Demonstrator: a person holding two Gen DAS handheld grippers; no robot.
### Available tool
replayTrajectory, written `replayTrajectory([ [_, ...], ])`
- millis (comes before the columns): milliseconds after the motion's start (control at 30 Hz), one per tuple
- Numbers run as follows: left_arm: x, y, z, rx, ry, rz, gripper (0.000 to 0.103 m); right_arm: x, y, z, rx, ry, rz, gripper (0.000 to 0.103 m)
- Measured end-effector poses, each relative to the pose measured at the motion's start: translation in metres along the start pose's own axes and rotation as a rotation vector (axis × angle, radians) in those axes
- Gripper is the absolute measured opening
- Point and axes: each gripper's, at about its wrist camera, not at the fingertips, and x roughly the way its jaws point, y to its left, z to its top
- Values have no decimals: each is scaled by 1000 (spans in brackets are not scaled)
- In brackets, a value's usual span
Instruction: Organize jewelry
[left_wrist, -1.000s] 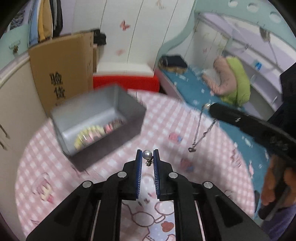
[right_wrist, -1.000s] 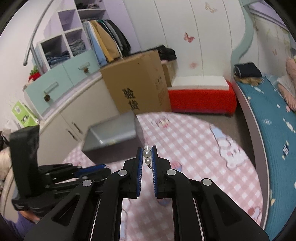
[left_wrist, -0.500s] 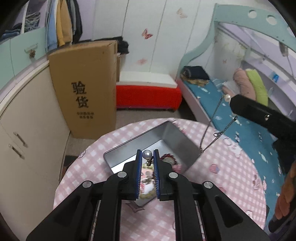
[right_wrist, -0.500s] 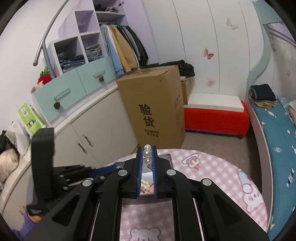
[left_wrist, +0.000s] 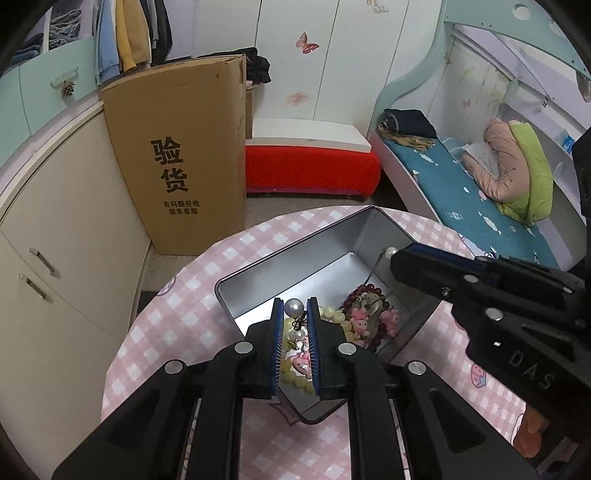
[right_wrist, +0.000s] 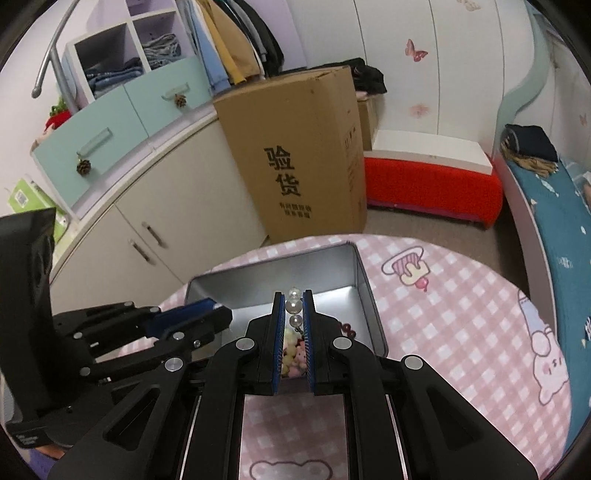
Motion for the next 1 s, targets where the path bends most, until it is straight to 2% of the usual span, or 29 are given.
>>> replayTrajectory([
  [67, 0, 0, -1, -10, 1, -5, 12, -1, 0, -1, 2, -1, -1, 12],
  [100, -2, 0, -1, -13, -4, -7, 20, -3, 0, -1, 5, -4, 0, 12],
  [133, -3, 0, -1, -16, -11, -4, 35, -3, -2, 0, 9, -8, 0, 12],
  [200, -9, -1, -2, -20, -42, -15, 48, -9, -5, -1, 21, -14, 1, 13],
  [300, -23, -4, -4, -16, -92, 16, 64, -20, -8, -3, 34, -32, -8, 13],
  [333, -28, -5, -4, -13, -105, 23, 68, -26, -10, -4, 39, -41, -8, 15],
  [367, -33, -6, -5, -10, -109, 24, 70, -34, -11, -6, 43, -56, -8, 22],
  [400, -37, -7, -6, -7, -109, 28, 77, -41, -11, -8, 46, -71, -13, 29],
  [433, -43, -8, -7, -2, -124, 35, 80, -50, -12, -11, 51, -91, -20, 45],
  [467, -48, -10, -8, 2, -145, 44, 80, -57, -13, -14, 53, -106, -21, 49],
  [533, -62, -12, -12, 11, -205, 75, 80, -74, -13, -21, 56, -126, -19, 49],
  [633, -80, -14, -17, -12, -253, 75, 87, -96, -11, -33, 48, -156, -30, 49],
  [767, -108, -18, -26, -32, -329, 93, 88, -129, 0, -50, 32, -211, -52, 54],
  [833, -125, -23, -31, -37, -364, 120, 88, -150, 7, -61, 16, -250, -79, 54],
  [933, -149, -33, -39, -22, -422, 126, 88, -179, 16, -72, 3, -311, -116, 60],
  [1000, -166, -42, -45, -3, -461, 112, 93, -199, 23, -80, -14, -357, -152, 61],
])
